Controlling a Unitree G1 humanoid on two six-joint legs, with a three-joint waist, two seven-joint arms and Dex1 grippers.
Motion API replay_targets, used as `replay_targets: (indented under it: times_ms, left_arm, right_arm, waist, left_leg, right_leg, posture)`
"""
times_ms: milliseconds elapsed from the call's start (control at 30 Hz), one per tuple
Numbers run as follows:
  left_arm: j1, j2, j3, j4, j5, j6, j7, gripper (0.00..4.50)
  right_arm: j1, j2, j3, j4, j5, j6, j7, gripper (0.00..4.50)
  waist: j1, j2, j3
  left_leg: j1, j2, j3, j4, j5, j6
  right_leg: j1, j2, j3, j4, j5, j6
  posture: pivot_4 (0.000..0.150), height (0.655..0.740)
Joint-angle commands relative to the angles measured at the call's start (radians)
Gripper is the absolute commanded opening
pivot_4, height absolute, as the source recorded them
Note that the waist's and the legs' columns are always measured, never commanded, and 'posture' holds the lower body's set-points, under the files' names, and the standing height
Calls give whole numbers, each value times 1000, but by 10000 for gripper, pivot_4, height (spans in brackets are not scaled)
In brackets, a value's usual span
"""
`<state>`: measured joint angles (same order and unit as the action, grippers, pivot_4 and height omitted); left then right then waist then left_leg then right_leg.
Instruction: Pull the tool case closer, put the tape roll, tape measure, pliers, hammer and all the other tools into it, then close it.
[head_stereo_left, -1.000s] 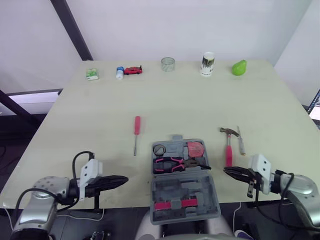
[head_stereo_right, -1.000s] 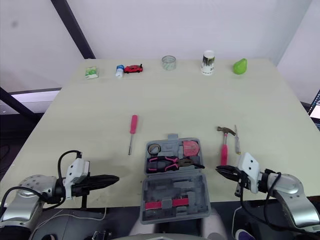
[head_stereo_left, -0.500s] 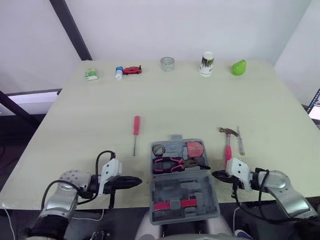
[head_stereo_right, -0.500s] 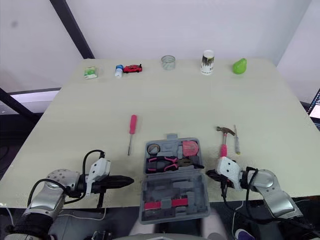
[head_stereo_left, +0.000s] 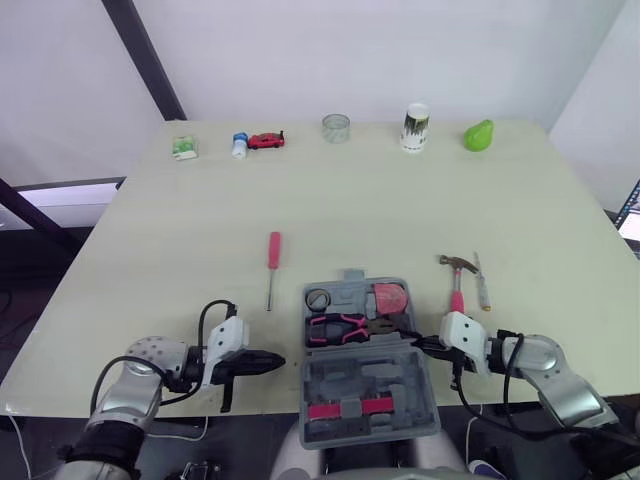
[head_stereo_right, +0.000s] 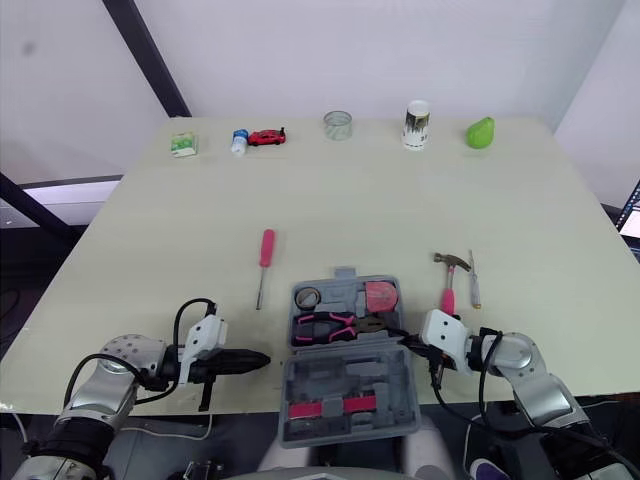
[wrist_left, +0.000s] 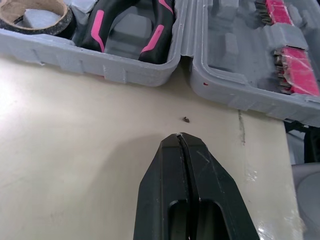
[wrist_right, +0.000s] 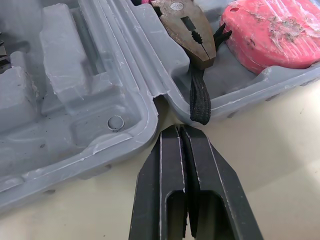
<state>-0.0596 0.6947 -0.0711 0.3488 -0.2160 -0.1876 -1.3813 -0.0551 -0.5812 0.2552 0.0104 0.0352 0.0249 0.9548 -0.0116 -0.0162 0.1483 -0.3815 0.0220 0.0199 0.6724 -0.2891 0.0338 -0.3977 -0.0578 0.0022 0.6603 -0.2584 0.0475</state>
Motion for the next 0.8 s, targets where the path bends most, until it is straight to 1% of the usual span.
replay_targets:
  times_ms: [33,200,533,800]
  left_arm:
    - [-16,-13,-13,2,17,-14,26,0]
    - [-34,-37,-43,11,55,-15,63,0]
    - [-47,-84,-103,-11,71,5,61,0]
    - [-87,-121,-102,3,65,25,90,0]
  right_arm:
    - [-16,0,3,-8,3,-3,6,735]
    - [-22,-2,4,-5,2,-2,9,735]
    - [-32,3,6,-5,-2,8,10,735]
    - [-28,1,-6,-26,13,28,13,735]
  waist:
    - [0,0,0]
    - [1,0,0]
    - [3,0,0]
    - [10,1,0]
  left_leg:
    - [0,0,0,0,0,0]
    - [1,0,0,0,0,0]
    - [1,0,0,1,0,0]
    - [1,0,0,2,0,0]
  right_leg:
    - [0,0,0,0,0,0]
    - [0,0,1,1,0,0]
    - [1,0,1,1,0,0]
    - [2,1,1,1,0,0]
  posture:
    - [1500,7400]
    - [1500,7400]
    - [1500,7400]
    - [1500,7400]
